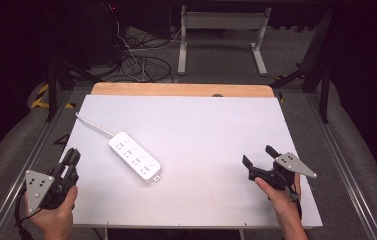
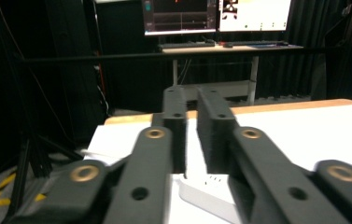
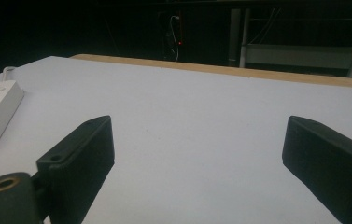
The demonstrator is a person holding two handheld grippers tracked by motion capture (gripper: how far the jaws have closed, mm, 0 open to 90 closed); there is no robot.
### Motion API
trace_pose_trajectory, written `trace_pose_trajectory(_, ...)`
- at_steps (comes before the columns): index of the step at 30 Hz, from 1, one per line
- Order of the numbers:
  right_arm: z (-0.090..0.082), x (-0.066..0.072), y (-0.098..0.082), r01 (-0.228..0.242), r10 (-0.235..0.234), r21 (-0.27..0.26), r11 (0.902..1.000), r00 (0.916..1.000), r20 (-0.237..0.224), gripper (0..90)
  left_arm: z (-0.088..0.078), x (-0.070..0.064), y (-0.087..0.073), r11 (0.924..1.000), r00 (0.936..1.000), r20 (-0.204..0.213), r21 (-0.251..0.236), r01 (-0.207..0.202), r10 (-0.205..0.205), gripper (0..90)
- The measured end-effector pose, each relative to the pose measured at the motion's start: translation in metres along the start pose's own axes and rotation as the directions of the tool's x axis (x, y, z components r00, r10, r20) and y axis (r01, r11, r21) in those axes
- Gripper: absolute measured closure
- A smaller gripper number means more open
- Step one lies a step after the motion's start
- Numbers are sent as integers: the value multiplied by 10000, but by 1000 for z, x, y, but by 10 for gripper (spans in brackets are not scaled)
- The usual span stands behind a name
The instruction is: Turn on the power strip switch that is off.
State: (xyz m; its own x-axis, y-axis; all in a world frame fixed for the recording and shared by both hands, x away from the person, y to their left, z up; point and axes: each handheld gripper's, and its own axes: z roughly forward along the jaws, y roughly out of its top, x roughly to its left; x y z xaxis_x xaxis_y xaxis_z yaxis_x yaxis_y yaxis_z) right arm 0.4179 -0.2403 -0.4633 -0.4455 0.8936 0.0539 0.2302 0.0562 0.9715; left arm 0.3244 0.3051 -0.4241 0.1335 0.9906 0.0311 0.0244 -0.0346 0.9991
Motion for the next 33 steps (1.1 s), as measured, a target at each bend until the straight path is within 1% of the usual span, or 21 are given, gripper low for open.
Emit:
trace_pose_trajectory(1,0,0,0,0,0,0,10000,10000,0,96,0,-1,0,9999,10000,16,-123,-88,88,790)
trace_pose_trajectory(2,-1,0,0,-40,40,-1,10000,10000,-2,96,1,-3,-1,9996,9999,33,-272,-116,117,751)
trace_pose_trajectory(3,-1,0,0,34,-34,-9,10000,10000,-1,96,3,-4,-2,9988,9999,-38,-484,-117,116,680)
trace_pose_trajectory(5,-3,-1,0,22,-22,-15,10000,10000,7,96,9,-7,-5,9924,9990,-389,-1201,-262,217,451)
trace_pose_trajectory(6,-4,-1,0,-29,29,-43,10000,10000,53,96,11,-8,-6,9915,9984,-466,-1244,-374,318,345)
trace_pose_trajectory(7,-4,-1,0,-81,82,-68,9999,9999,61,96,13,-9,-8,9890,9963,-683,-1352,-605,516,299)
trace_pose_trajectory(8,-4,-1,0,-65,65,-61,10000,10000,59,96,15,-10,-10,9855,9929,-851,-1406,-949,834,236)
trace_pose_trajectory(9,-4,-2,0,-70,71,-42,10000,10000,65,96,16,-10,-12,9833,9903,-979,-1433,-1120,985,176)
trace_pose_trajectory(10,-4,-2,0,-56,56,-36,10000,10000,44,96,16,-12,-13,9830,9899,-1051,-1467,-1106,957,154)
trace_pose_trajectory(11,-4,-2,0,-74,74,-44,10000,10000,49,96,17,-13,-14,9798,9865,-1331,-1624,-1170,957,98)
trace_pose_trajectory(12,-4,-2,0,-59,59,-56,10000,10000,36,96,18,-13,-14,9799,9860,-1381,-1622,-1160,939,38)
trace_pose_trajectory(14,-4,-2,0,-80,80,-74,9999,10000,47,97,18,-14,-14,9828,9879,-1274,-1505,-1069,879,13)
trace_pose_trajectory(15,-4,-2,0,-71,71,-67,10000,10000,52,97,18,-15,-15,9832,9872,-1301,-1447,-1115,928,4)
trace_pose_trajectory(17,-5,-2,1,-52,52,-85,10000,9999,88,96,20,-17,-15,9858,9890,-1222,-1349,-1000,836,4)
trace_pose_trajectory(19,-5,-2,1,-19,20,-103,9999,10000,93,96,20,-18,-16,9856,9886,-1199,-1304,-1072,916,4)
trace_pose_trajectory(22,-5,-2,2,-94,95,-153,9998,9999,71,97,20,-17,-16,9850,9886,-1127,-1288,-1146,1002,4)
trace_pose_trajectory(25,-5,-1,2,-97,98,-153,9998,9999,56,96,20,-16,-17,9860,9898,-1057,-1264,-1084,952,4)
trace_pose_trajectory(28,-5,-2,2,-65,66,-143,9999,10000,58,96,21,-15,-17,9859,9899,-972,-1217,-1151,1036,11)
trace_pose_trajectory(29,-5,-1,2,-93,94,-148,9998,9999,59,96,21,-15,-18,9863,9902,-998,-1234,-1093,973,11)
trace_pose_trajectory(30,-5,-2,2,-88,89,-141,9999,9999,67,96,22,-14,-18,9868,9913,-932,-1238,-1042,929,13)
trace_pose_trajectory(33,-5,-1,2,-71,72,-157,9999,9999,77,96,24,-13,-18,9869,9910,-963,-1227,-1049,933,18)
